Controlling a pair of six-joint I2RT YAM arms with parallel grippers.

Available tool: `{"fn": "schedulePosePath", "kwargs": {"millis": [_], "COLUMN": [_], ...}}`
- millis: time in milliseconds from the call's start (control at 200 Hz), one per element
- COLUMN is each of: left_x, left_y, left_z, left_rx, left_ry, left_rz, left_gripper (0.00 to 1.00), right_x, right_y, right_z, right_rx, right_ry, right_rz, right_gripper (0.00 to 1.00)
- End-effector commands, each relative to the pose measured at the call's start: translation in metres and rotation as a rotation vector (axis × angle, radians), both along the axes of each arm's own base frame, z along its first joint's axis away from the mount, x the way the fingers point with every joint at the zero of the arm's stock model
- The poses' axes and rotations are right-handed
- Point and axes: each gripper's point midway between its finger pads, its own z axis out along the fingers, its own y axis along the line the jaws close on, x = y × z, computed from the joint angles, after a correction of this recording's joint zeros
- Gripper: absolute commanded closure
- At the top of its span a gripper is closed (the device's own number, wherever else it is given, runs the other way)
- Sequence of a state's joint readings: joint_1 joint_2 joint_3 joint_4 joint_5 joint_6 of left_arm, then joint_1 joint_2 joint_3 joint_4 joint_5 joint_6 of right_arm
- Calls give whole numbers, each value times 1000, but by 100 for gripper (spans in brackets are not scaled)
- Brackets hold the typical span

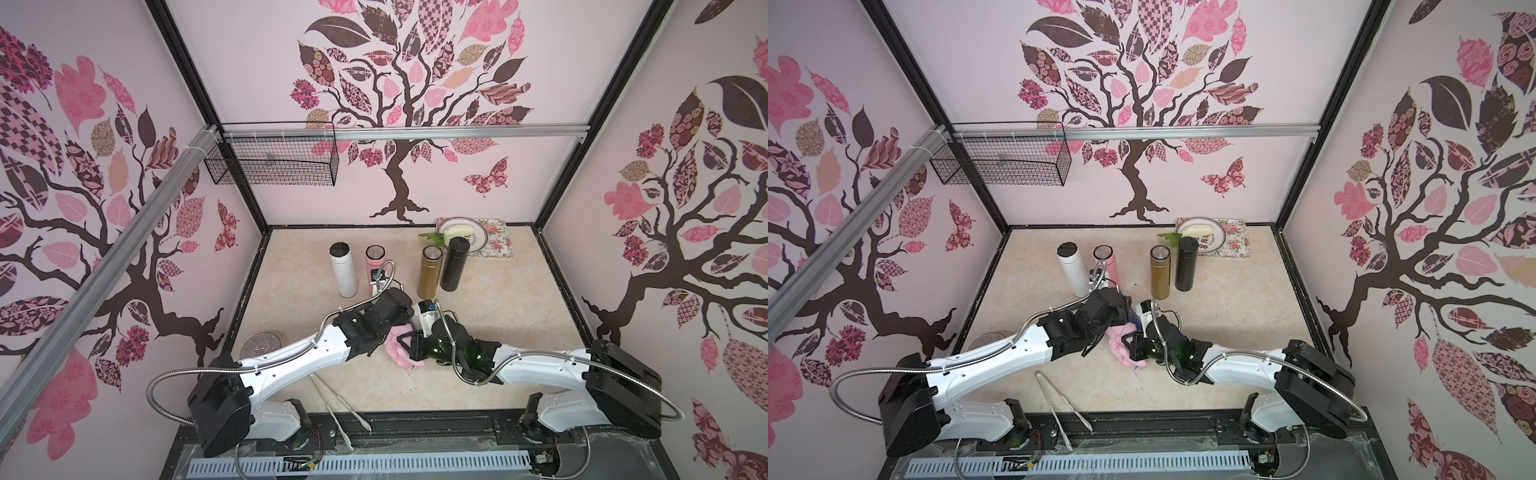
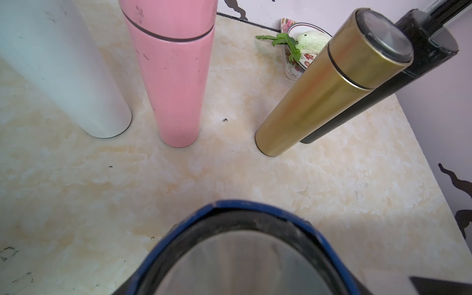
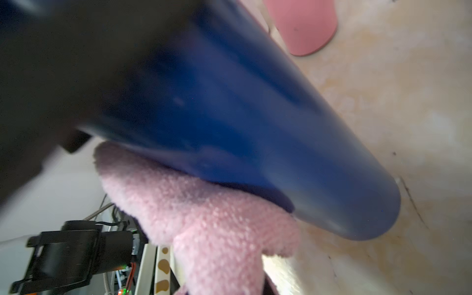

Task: Wipe the surface of the thermos
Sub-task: Wipe the dirt from the surface of the thermos.

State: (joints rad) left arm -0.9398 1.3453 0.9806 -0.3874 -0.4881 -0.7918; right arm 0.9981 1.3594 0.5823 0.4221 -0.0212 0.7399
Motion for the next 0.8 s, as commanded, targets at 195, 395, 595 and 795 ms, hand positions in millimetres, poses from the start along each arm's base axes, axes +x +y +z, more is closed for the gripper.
{"fn": "schedulePosePath", "kwargs": {"millis": [195,395,595,795], "left_x": [-16,-16,-15,-18], "left_y": [-19,-18,-30,-37], "left_z": [29,35,27,22], "left_rx": [-20,4,11,-3], "left_ry": [-27,-53,-30,-10], "left_rz": [-187,-212,-251,-280], "left_gripper": [100,100,100,100], "right_x": [14,10,16,21], "right_y": [-30,-48,-13,3], "right_z": [-37,-61,6,57], "right_rx": [-11,-115,3,93], "right_ry": [41,77,-38,-120], "right_rz": [-155,-179,-64,-29], "right_gripper": [100,100,100,100]}}
